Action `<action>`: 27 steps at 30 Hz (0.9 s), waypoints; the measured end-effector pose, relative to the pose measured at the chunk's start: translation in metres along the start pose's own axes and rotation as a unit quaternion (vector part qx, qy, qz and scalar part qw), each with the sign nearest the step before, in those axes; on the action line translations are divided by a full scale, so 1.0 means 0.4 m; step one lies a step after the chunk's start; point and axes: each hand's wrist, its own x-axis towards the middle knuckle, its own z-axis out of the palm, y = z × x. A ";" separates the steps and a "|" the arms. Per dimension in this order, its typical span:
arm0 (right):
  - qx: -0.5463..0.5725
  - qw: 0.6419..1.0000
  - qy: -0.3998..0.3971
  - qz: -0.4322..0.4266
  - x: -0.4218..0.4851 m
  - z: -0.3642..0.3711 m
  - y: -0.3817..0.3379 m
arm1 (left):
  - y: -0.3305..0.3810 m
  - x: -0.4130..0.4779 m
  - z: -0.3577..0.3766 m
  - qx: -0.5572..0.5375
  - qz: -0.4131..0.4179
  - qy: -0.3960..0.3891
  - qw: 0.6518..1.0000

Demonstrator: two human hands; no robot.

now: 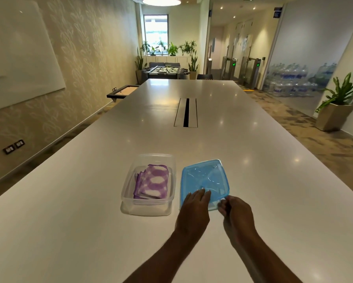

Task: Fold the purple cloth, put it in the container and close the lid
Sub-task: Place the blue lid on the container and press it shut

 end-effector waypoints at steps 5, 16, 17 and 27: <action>0.150 0.968 -0.106 0.172 -0.005 0.039 -0.001 | 0.054 0.020 -0.057 -0.193 -0.069 0.000 0.979; 0.172 0.936 -0.232 0.202 -0.007 0.140 -0.018 | 0.082 0.044 -0.180 -0.346 -0.177 0.149 0.909; 0.131 0.954 -0.205 0.176 -0.002 0.147 -0.021 | 0.071 0.049 -0.202 -0.361 -0.180 0.166 0.900; -0.225 0.952 -0.186 -0.093 -0.007 0.253 -0.061 | -0.186 0.010 -0.403 -0.082 -0.177 0.171 0.966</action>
